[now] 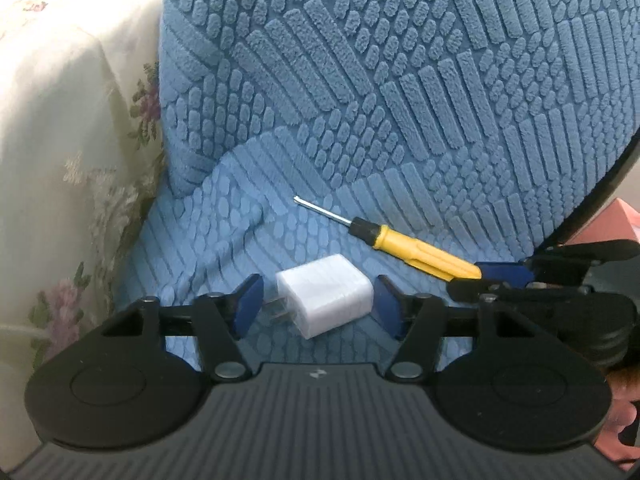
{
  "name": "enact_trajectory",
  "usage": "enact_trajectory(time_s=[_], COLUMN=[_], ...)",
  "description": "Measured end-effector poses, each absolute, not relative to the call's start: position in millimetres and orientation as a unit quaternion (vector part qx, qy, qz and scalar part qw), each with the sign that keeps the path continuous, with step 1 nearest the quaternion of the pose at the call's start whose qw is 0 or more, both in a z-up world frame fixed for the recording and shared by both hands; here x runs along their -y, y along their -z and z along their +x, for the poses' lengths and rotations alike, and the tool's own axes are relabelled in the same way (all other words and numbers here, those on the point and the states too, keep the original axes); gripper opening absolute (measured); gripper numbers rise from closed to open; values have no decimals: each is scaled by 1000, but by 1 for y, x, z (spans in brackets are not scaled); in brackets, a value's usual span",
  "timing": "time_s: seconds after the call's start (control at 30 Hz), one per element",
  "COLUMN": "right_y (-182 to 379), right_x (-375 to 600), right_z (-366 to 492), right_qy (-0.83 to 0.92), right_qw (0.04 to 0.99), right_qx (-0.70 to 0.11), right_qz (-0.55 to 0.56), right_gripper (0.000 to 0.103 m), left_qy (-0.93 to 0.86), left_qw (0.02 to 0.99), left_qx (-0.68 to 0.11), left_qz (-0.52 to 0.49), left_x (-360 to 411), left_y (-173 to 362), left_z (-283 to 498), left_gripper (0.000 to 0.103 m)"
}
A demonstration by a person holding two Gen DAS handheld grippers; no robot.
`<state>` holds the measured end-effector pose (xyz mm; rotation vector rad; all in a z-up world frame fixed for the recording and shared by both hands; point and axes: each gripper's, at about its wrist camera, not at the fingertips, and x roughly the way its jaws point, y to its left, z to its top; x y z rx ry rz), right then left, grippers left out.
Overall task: Organize rigid objects
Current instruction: 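Close the left tool on the white charger while the right tool grasps the yellow screwdriver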
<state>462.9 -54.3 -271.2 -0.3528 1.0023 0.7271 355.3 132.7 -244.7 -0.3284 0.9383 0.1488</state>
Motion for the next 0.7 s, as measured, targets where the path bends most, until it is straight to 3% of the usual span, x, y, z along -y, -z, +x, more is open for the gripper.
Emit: enact_trajectory(time_s=[0.43, 0.57, 0.7], right_y=[252, 254, 259], right_x=[56, 56, 52], right_z=[399, 395, 393], right_qy=[-366, -374, -385], right_qw=[794, 784, 770], right_qx=[-457, -465, -478], right_qz=[-163, -169, -175], right_gripper=[20, 20, 22], left_qy=[-61, -65, -68], left_qw=[869, 871, 875], left_qx=[-447, -446, -444], left_qz=[-202, -198, -182], left_x=[-144, -140, -132], left_y=[250, 250, 251], left_z=[343, 345, 349], left_gripper=[49, 52, 62])
